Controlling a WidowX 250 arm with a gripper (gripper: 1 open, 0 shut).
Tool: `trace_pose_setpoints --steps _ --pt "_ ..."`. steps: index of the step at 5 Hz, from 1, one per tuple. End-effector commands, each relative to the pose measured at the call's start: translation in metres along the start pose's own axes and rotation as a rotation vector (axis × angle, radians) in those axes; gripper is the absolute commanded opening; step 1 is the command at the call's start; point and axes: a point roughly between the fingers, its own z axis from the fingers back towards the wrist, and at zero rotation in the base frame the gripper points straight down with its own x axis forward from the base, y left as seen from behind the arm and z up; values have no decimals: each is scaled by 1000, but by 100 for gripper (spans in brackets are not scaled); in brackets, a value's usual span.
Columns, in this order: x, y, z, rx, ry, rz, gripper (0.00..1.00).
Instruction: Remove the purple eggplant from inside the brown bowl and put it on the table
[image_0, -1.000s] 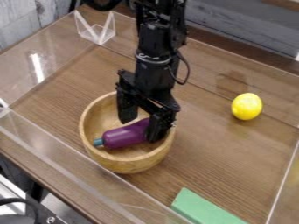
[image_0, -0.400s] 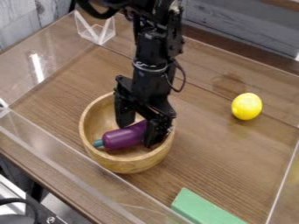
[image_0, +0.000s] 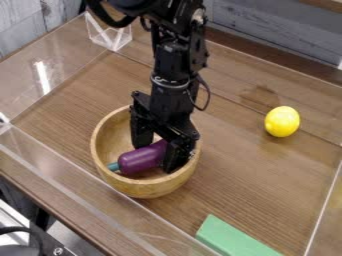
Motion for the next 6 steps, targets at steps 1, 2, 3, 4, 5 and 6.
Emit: trace_pose_setpoints --steps 1,2,3,4,5,6 --pt "4 5 3 9 -28 7 100" --pt "4 6 0 8 -28 9 100" --pt "4 6 -1 6 -31 12 0" --pt "3 8 4 0 -41 21 0" --pt "2 10 10 -7 -49 30 0" --pt "1 11 14 -13 -55 38 0"
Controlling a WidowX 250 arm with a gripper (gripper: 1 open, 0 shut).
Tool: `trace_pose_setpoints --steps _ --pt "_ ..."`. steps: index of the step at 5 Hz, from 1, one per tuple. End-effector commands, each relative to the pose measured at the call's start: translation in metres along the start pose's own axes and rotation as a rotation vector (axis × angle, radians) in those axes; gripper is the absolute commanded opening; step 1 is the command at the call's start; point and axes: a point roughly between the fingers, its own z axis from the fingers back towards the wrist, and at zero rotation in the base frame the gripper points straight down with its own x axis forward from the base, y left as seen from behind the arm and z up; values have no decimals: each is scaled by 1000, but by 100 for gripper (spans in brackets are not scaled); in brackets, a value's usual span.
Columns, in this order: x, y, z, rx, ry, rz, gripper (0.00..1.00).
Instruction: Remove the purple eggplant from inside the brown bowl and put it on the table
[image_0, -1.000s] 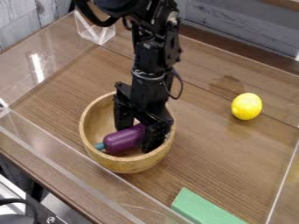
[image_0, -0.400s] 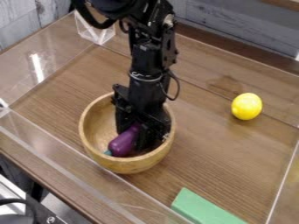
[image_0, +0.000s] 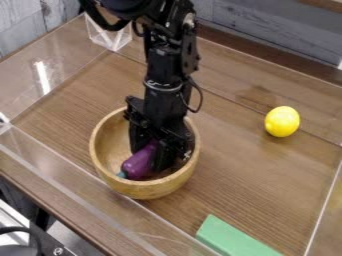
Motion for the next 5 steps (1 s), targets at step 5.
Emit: trace_pose_setpoints --steps 5 --pt "4 1 41 -22 -107 35 0"
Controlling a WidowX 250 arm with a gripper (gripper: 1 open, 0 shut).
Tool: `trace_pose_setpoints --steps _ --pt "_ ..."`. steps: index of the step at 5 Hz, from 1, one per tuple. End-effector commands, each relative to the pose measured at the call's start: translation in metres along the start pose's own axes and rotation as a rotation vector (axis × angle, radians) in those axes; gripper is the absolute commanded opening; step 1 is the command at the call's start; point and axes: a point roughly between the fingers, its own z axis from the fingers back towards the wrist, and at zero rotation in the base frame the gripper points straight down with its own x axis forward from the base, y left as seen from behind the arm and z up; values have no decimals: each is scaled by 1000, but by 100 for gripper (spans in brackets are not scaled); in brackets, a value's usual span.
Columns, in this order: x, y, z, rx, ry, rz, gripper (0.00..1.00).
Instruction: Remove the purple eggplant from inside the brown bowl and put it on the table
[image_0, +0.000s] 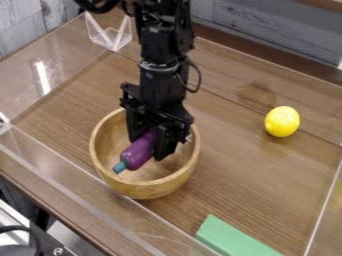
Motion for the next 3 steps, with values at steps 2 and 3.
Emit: trace_pose_setpoints --steps 2,3 --pt "8 -6 27 0 -86 16 0" --pt "8 -8 29 -7 -91 21 0"
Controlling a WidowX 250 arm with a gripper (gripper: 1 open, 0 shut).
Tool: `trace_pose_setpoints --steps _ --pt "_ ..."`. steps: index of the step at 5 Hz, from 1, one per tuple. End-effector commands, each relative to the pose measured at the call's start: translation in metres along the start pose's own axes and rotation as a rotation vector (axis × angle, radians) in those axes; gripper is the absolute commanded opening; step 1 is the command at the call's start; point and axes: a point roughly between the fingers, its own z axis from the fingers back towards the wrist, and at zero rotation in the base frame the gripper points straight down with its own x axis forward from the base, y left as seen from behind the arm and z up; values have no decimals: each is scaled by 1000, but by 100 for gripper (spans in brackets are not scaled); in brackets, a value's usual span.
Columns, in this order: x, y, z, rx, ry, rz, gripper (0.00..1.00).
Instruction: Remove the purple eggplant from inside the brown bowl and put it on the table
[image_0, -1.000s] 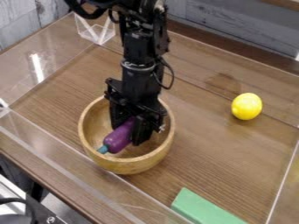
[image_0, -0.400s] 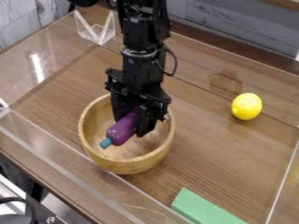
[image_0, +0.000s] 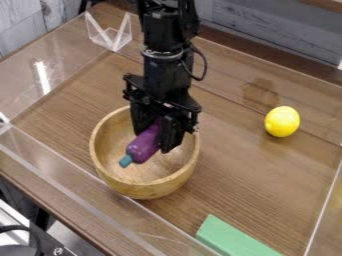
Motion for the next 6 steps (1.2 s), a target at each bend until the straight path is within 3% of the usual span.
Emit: trace_pose_setpoints --steps 1,6 --pt "7 -3 19 7 -79 3 0" --pt "5 -18 22 -23 -97 18 0"
